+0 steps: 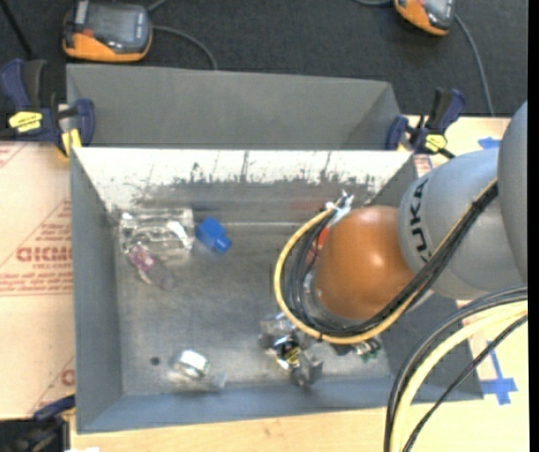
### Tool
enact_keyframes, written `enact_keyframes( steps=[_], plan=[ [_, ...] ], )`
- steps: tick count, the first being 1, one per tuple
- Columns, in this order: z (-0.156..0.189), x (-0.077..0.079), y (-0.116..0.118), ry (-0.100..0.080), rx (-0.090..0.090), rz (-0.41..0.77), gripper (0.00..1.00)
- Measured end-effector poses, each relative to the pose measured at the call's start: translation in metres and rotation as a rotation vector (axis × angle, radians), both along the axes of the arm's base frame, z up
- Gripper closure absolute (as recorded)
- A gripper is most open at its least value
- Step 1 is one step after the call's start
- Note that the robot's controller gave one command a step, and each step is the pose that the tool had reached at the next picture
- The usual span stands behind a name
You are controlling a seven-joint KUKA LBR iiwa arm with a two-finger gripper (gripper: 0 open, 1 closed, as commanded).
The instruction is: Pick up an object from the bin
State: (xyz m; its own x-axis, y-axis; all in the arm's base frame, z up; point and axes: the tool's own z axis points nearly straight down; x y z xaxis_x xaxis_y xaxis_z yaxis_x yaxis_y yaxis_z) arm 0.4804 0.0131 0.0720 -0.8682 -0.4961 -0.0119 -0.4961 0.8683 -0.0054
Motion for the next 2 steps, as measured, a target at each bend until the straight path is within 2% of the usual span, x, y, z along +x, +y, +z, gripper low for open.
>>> enact_keyframes(
  steps=[1, 2],
  plan=[
    [0.073, 0.083, 0.002, -0.003, -0.001, -0.009, 1.0],
    [0.196, 0.116, 0.0, -0.001, -0.001, -0.041, 1.0]
  ],
)
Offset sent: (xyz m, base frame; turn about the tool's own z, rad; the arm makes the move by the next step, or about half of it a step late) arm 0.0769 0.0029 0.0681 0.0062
